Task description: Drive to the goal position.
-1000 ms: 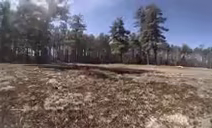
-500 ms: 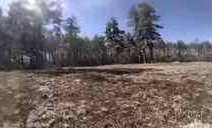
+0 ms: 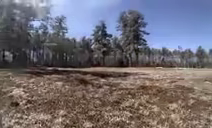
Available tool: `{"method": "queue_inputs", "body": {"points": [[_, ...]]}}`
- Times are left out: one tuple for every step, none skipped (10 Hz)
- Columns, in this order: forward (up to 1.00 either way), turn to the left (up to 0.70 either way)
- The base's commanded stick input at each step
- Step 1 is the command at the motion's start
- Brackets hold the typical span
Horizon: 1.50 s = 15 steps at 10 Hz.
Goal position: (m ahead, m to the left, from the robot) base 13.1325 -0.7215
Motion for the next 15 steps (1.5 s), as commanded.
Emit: {"method": "queue_inputs", "body": {"points": [[0.7, 0.0], [0.7, 0.0], [0.7, 0.0], [0.7, 0.0], [0.7, 0.0], [0.7, 0.0], [0.7, 0.0], [0.7, 0.0], [0.7, 0.0], [0.7, 0.0], [0.7, 0.0], [0.7, 0.0], [0.7, 0.0], [0.7, 0.0], [0.7, 0.0]]}}
